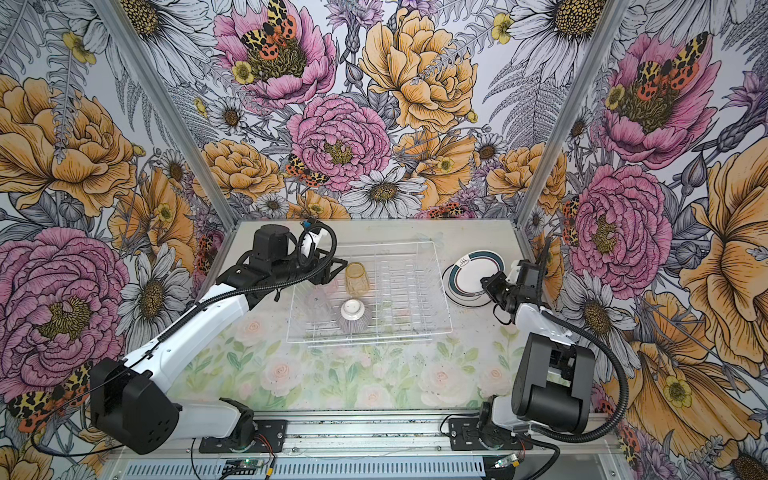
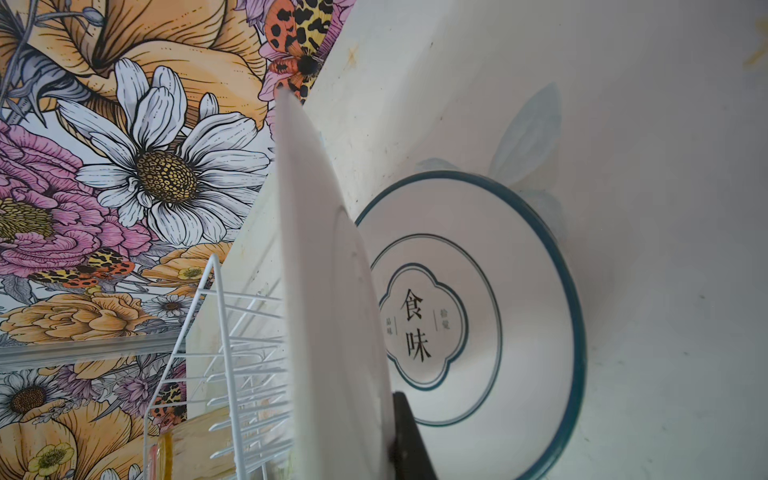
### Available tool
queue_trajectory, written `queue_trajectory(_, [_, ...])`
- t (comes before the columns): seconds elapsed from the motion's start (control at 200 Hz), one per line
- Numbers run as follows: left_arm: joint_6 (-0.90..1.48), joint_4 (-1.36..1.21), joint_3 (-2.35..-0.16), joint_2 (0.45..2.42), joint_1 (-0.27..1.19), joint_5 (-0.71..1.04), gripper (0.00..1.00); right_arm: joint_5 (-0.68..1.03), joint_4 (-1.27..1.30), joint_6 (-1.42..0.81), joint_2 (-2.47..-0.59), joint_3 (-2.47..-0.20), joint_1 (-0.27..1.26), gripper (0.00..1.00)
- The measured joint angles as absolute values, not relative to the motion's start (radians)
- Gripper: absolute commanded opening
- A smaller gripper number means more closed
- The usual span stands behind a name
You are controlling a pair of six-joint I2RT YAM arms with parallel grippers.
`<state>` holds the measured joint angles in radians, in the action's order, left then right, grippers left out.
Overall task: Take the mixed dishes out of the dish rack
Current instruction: 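Lower the red-and-green-rimmed plate onto the plate stack with the right gripper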
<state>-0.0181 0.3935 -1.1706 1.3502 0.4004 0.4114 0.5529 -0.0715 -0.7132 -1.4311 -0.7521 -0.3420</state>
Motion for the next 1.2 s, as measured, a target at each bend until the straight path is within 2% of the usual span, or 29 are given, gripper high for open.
queue_trajectory(0.691, [-0.027,0.393,-1.171,1.370,0.396,0.412,0.68,0.559,-0.060,-0.697,-1.523,-0.751,-0.344,0.00])
queue_trajectory(0.991, [-0.027,0.393,-1.170,1.370,0.390,0.413,0.68,0.561,-0.080,-0.670,-1.529,-0.752,-0.348,0.28])
queue_trajectory(1.201, [-0.027,0.393,-1.170,1.370,0.387,0.416,0.68,0.524,-0.159,-0.622,-1.516,-0.752,-0.348,0.38])
